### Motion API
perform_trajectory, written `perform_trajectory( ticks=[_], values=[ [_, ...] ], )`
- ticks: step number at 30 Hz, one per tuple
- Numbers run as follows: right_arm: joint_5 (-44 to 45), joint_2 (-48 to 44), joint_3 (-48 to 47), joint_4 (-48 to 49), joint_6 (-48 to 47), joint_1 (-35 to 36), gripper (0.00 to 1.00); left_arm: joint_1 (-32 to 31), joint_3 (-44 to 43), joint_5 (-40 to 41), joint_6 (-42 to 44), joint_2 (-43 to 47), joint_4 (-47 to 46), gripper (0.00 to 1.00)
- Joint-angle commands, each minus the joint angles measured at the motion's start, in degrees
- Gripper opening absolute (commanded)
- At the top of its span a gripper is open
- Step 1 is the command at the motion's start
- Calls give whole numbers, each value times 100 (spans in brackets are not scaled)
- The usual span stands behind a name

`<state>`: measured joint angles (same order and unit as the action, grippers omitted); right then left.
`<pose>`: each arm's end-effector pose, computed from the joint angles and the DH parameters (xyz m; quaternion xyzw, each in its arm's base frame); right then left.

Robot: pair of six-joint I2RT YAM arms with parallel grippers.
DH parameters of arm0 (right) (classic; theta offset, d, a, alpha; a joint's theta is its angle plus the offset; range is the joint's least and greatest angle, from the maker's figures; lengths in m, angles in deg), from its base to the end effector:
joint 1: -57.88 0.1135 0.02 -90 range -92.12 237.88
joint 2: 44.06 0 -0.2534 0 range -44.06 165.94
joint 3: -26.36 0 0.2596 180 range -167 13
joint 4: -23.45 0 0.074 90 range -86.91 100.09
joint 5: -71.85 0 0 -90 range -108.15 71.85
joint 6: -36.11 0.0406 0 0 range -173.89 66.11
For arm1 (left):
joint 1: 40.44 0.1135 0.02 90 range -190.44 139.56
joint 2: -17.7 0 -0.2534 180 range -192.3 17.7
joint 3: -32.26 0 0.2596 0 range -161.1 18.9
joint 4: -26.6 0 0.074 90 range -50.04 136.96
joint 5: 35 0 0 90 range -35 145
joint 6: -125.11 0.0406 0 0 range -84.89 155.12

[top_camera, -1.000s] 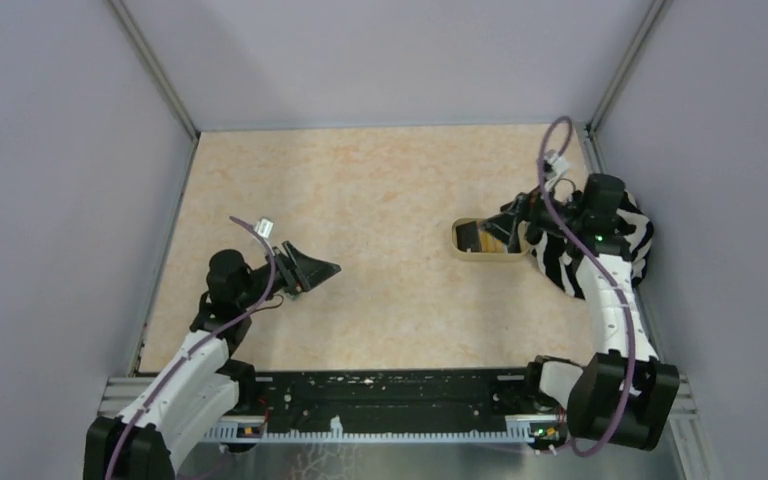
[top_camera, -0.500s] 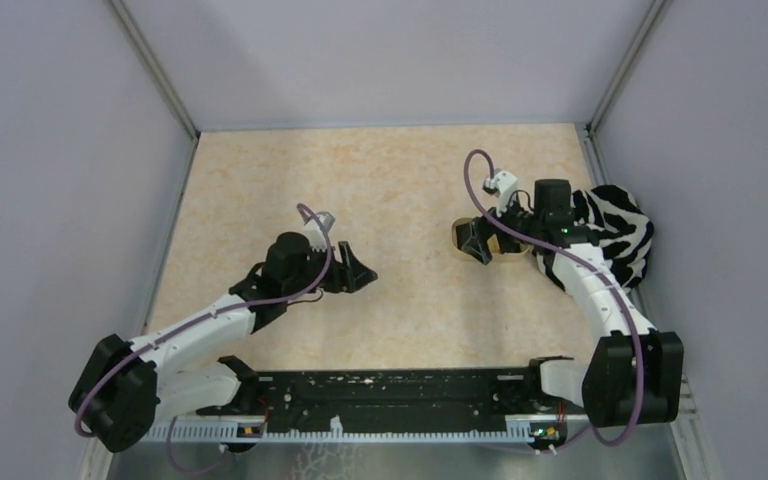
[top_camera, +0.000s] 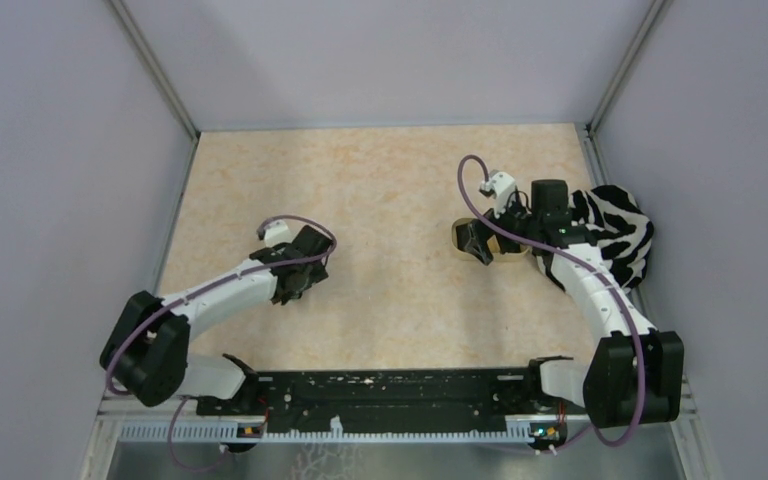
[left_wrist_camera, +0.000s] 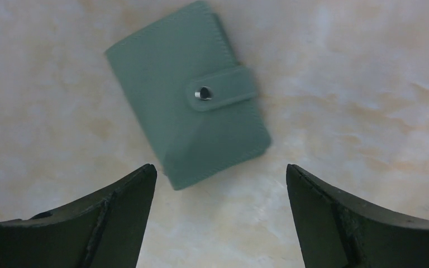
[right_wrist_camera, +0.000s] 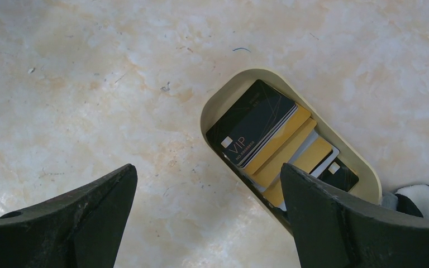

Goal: Put the credit cards into the card holder
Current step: Pick up the card holder from the center of the board.

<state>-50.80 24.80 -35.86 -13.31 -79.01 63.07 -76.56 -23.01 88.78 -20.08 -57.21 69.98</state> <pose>0.2620 0.0458 0.2455 -0.3377 0.8217 0.1886 0.4185 0.2132 -0.1276 0.1749 -0.2210 0.9064 0.0378 0.3581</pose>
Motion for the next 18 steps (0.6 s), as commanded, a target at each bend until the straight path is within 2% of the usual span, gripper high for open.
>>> perform_trajectory(
  ticks=[1, 13, 15, 18],
  values=[
    [10, -58, -166, 177, -96, 114, 98, 343, -350, 495, -1089, -547, 1059, 91],
    [-23, -77, -117, 151, -155, 225, 98, 510, -1088, 353, -304, -1886, 876, 89],
    [-67, -110, -107, 173, -145, 224, 98, 512, -1083, 217, -207, -2048, 816, 83],
    [-192, -110, -97, 164, -146, 231, 98, 511, -906, -161, 76, -2047, 480, 67]
  ],
)
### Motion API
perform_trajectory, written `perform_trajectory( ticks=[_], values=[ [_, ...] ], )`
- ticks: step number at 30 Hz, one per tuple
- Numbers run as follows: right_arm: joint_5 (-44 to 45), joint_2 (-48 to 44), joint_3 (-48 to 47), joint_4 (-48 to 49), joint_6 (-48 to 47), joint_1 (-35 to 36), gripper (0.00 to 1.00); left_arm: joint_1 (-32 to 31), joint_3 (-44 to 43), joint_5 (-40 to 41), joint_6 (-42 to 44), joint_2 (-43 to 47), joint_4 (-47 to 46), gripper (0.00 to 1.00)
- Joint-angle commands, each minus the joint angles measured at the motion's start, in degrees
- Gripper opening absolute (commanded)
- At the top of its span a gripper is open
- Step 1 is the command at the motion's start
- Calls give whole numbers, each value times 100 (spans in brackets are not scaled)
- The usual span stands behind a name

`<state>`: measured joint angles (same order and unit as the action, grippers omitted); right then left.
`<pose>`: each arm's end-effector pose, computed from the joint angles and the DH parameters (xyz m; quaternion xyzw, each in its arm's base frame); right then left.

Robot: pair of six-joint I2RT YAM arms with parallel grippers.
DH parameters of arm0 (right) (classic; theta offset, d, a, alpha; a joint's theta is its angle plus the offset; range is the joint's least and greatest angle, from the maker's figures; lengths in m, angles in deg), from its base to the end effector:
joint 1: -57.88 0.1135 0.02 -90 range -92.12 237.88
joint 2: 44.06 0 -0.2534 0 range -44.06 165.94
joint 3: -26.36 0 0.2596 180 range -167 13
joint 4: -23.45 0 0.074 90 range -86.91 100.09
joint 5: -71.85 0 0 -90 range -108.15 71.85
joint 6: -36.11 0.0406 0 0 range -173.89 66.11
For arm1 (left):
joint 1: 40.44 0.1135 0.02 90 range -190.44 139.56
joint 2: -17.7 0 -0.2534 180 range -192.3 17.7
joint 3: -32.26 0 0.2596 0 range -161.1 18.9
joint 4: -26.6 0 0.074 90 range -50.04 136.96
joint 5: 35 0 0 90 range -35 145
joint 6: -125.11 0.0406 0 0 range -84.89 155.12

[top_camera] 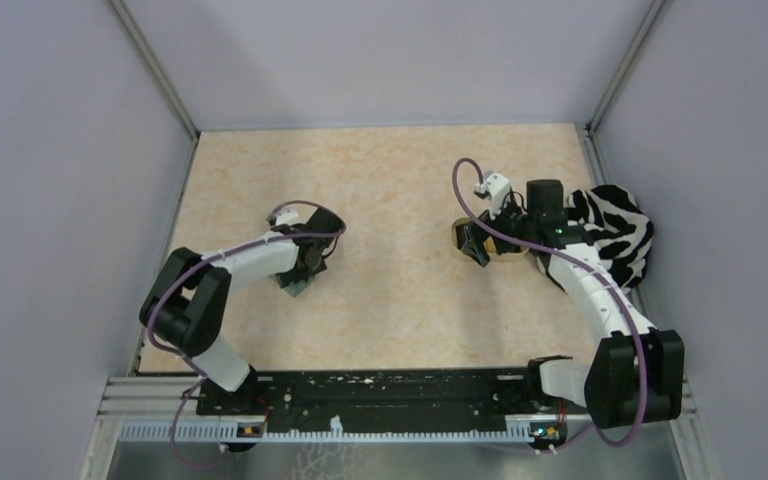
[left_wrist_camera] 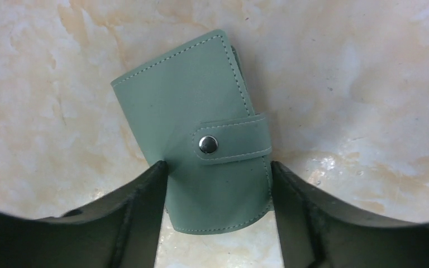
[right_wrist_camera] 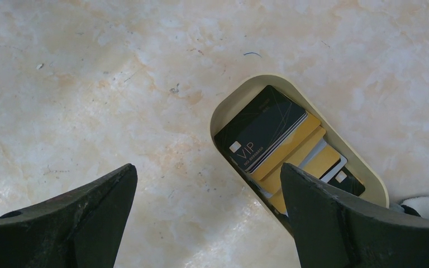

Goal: Put the credit cards into the card holder
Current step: Pick up the card holder from the center of the board.

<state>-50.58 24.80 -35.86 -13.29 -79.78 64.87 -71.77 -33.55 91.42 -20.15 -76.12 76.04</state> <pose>0.2605 0.0539 0.2455 -0.3556 0.8145 0.1906 0.4169 0.2596 -0.1298 0.1403 -0.2292 0.9166 0.1549 0.2886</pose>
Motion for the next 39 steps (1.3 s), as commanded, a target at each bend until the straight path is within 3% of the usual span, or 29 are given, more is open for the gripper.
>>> perform_trajectory(
  ticks=[1, 5, 8, 12, 18, 23, 26, 29, 32, 34, 39],
  values=[
    [-248, -103, -102, 152, -78, 68, 98, 35, 218, -585, 177, -99, -239, 62],
    [-370, -92, -93, 139, -88, 191, 99, 20, 414, -1458, 825, 299, -642, 36],
    [-567, -88, -72, 160, -57, 269, 98, -69, 624, -2476, 1470, 706, -1174, 26],
    [-1230, -47, -22, 224, 100, 373, 98, -436, 1053, -4139, 2291, 1290, -2591, 25],
    [-2318, -174, 362, 963, 618, 506, 98, -679, 1893, -6222, 2626, 1739, -5333, 20],
    [-3415, -642, 1069, 1779, 242, 539, 98, -681, 2478, -8039, 1952, 1402, -8342, 21],
    [-3760, -577, 966, 925, -1073, 581, 98, -681, 2525, -8940, 1117, 684, -9876, 20],
    [-3607, -457, 893, 382, -1976, 708, 97, -681, 2667, -9170, 69, -59, -11763, 20],
    [-3580, -341, 751, 286, -2013, 834, 88, -681, 2698, -9012, -704, -702, -12837, 18],
    [-3302, -290, 690, 433, -1742, 948, 81, -686, 2775, -8744, -964, -912, -13166, 17],
    [-2636, -322, 793, 830, -1217, 1096, 79, -795, 2903, -8165, -1144, -1130, -13363, 17]
  ],
)
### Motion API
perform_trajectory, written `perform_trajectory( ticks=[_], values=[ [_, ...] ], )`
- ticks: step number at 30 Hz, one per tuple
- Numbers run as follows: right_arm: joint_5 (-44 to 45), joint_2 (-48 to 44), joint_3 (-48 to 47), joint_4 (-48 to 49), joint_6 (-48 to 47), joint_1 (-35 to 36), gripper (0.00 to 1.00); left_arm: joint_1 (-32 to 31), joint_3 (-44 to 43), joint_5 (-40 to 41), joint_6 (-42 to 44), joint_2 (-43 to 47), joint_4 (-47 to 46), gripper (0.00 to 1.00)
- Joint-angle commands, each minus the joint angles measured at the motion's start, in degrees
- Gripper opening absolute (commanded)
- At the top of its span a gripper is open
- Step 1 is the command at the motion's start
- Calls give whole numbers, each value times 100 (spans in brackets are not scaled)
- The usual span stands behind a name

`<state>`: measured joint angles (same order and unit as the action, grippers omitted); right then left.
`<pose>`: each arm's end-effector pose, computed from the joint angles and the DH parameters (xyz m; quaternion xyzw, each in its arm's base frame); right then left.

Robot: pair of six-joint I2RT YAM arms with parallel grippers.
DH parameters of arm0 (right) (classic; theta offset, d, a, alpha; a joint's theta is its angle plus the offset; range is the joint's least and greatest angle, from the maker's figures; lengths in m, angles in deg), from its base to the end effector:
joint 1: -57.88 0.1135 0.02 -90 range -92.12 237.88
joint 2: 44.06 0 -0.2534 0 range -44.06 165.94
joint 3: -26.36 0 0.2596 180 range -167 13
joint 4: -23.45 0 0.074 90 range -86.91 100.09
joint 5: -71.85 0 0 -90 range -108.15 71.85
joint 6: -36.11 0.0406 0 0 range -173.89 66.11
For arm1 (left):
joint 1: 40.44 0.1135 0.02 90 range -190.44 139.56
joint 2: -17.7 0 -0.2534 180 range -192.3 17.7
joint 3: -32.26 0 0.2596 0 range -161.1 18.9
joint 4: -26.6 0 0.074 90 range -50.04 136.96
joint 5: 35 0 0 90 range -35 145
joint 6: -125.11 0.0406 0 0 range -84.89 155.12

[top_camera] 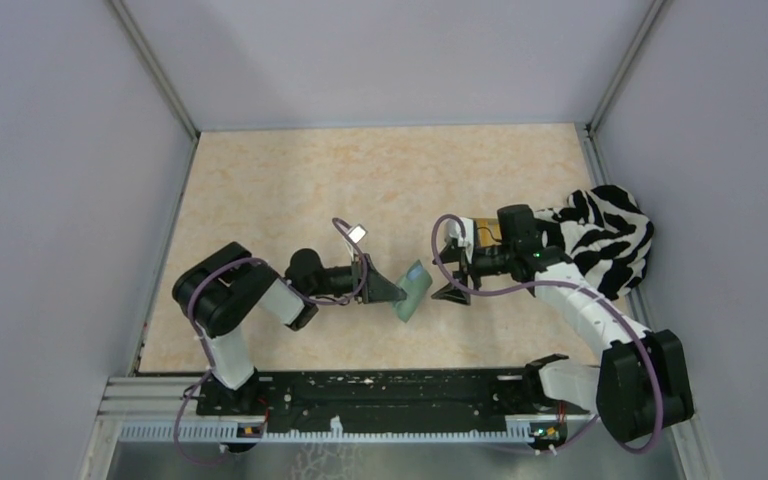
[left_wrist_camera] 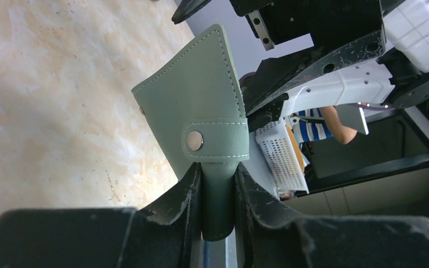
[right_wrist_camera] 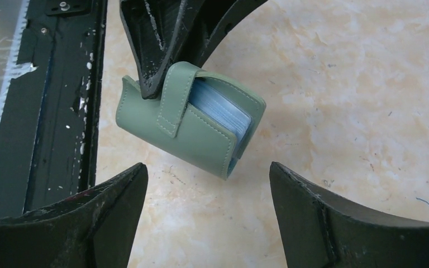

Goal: Put the credit cards into the card holder
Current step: Pick up the card holder from the center of the board.

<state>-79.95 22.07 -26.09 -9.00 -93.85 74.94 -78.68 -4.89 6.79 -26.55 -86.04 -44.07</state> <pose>0.2135 0.1029 0.2167 -0.5485 0.6079 0.4033 0.4087 0.2044 -0.1996 0.1286 0.1664 0.6698 -0.6904 0.2168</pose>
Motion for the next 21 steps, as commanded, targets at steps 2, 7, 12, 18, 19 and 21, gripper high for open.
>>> perform_trajectory(
  ticks=[2, 7, 12, 18, 19, 21],
  values=[
    [398, -66, -127, 548, 349, 87, 80, -158, -80, 202, -501, -256, -1418, 17],
    [156, 119, -180, 429, 223, 95, 83, -172, -274, -321, -11, -284, -1003, 17],
    [-110, 181, -253, -317, -773, 401, 83, -185, -450, -673, 1023, 190, 670, 17],
    [-19, 143, -323, -563, -1139, 518, 83, -184, -819, -283, 2818, 1184, 3853, 19],
    [-13, 131, -354, -666, -1252, 518, 83, -184, -873, -201, 3042, 1287, 4373, 20],
    [-2, 64, -363, -769, -1372, 517, 84, -192, -1017, -78, 3425, 1441, 4952, 20]
  ],
)
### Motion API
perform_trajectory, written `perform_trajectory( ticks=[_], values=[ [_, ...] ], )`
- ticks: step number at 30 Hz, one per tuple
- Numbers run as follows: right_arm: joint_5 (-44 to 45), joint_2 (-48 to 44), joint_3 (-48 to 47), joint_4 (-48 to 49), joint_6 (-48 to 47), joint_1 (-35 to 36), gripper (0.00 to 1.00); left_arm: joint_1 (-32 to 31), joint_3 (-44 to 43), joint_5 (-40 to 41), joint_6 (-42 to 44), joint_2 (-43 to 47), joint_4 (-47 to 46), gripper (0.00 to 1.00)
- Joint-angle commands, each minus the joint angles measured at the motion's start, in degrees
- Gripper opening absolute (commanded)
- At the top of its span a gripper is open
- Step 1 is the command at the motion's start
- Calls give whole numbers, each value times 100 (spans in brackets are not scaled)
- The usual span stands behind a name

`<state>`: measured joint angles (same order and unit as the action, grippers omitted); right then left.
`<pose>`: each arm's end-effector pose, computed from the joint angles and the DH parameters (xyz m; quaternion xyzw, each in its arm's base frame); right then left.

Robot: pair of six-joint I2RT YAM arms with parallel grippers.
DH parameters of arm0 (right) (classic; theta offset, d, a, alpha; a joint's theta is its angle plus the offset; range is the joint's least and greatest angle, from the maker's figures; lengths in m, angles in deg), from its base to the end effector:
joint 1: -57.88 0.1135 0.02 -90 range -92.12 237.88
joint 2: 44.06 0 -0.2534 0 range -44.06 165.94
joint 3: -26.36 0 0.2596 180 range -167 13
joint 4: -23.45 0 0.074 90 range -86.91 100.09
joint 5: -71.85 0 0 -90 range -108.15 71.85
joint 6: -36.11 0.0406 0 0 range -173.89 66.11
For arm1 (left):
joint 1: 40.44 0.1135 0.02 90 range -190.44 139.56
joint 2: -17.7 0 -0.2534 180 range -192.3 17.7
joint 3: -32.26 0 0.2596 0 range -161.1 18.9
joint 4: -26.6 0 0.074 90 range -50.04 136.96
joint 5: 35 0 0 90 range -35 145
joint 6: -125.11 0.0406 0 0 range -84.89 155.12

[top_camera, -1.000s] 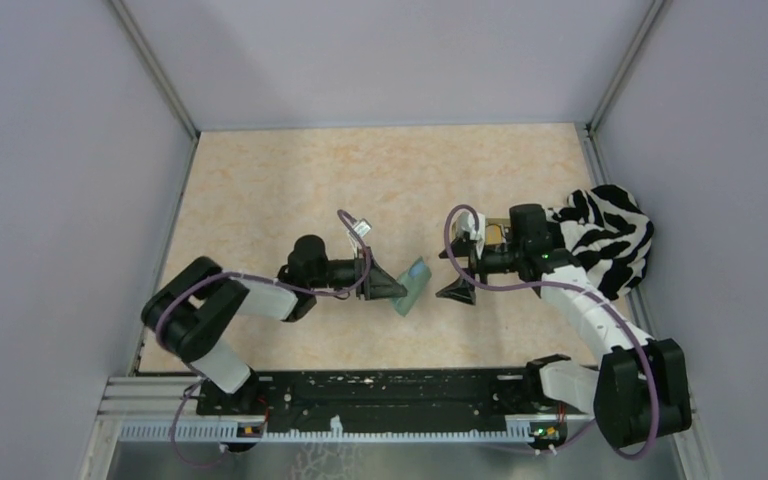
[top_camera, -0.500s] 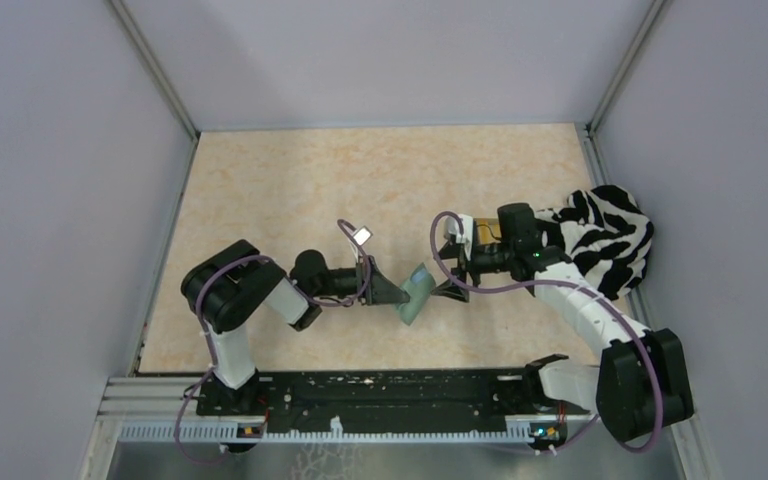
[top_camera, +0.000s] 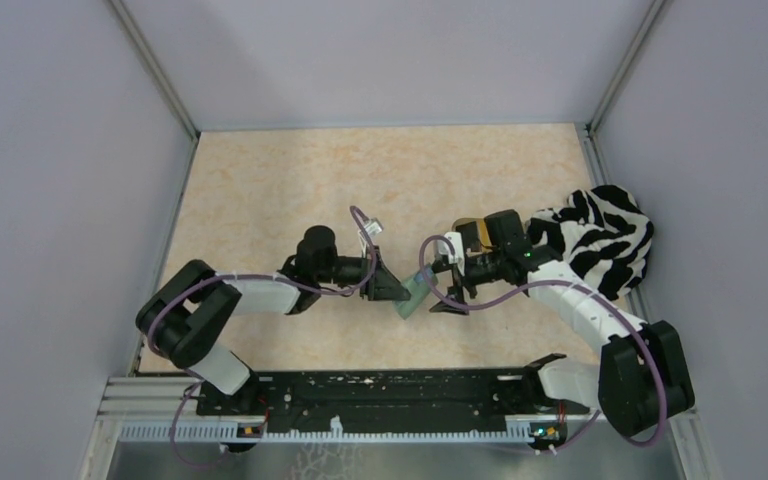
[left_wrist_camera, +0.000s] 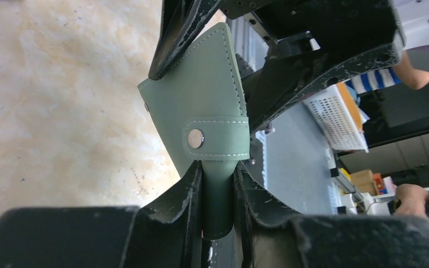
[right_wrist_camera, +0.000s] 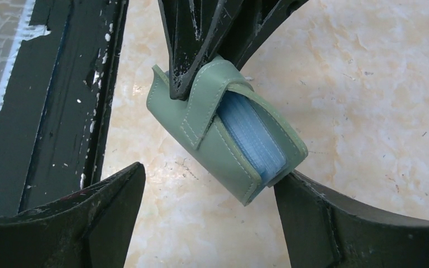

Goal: Put the credit cards into the card holder
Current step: Pick up the card holder from the center of the board.

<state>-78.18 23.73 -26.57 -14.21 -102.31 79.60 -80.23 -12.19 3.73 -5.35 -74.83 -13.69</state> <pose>0.2030 0.1187 0.2067 -0.6027 0.5788 0.3967 0.3801 0.2126 -0.2183 0.1600 0.2805 0.6810 -0.6313 0.2431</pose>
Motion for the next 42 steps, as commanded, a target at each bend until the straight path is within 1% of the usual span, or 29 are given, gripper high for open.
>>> perform_trajectory(
  ticks=[1, 4, 6, 11, 15, 17, 20, 22, 24, 26, 27, 28, 30, 31, 33, 36, 39, 42],
  values=[
    [-176, -157, -302, -284, -607, 52, 84, -48, -359, 265, 1436, 366, 2164, 20],
    [-246, -279, -243, -330, -780, 52, 83, -117, -603, 325, 1813, 488, 2781, 20],
    [-337, -351, -217, -413, -949, 52, 81, -148, -701, 261, 1954, 556, 2947, 20],
    [-550, -426, -165, -437, -1106, 72, 63, -203, -822, -60, 2016, 609, 2937, 20],
    [-540, -424, -164, -485, -1226, 164, 45, -263, -844, -150, 1967, 622, 2854, 22],
    [-554, -418, -181, -567, -1324, 227, 33, -275, -812, -174, 1890, 637, 2763, 24],
    [-524, -413, -220, -677, -1460, 311, 14, -276, -719, -131, 1800, 746, 2639, 31],
    [-534, -411, -279, -789, -1549, 341, 0, -275, -642, -3, 1787, 884, 2619, 39],
    [-525, -447, -325, -825, -1552, 342, 0, -275, -517, 345, 1830, 1107, 2667, 52],
    [-468, -546, -328, -750, -1516, 336, 0, -277, -301, 858, 1988, 1452, 2712, 65],
    [-448, -617, -308, -694, -1505, 311, 0, -269, -171, 1176, 2027, 1650, 2748, 73],
    [-445, -692, -273, -633, -1503, 266, 0, -262, -32, 1528, 1989, 1880, 2798, 79],
    [-492, -821, -192, -599, -1604, 173, 0, -239, 249, 1979, 1863, 2347, 2852, 94],
    [-538, -857, -169, -651, -1728, 134, 0, -209, 428, 2115, 1690, 2581, 2747, 98],
    [-652, -881, -136, -814, -2083, 94, 0, -132, 835, 2238, 1210, 3001, 2480, 99],
    [-900, -882, -113, -1384, -3196, 79, 0, -117, 1302, 2449, 220, 3406, 2012, 99],
    [-1032, -917, -110, -1939, -4324, 14, 0, -102, 1588, 2521, -541, 3451, 1678, 99],
    [-1235, -1019, -96, -2357, -5129, -140, 0, -104, 1632, 2399, -1030, 3370, 1673, 99]
  ],
)
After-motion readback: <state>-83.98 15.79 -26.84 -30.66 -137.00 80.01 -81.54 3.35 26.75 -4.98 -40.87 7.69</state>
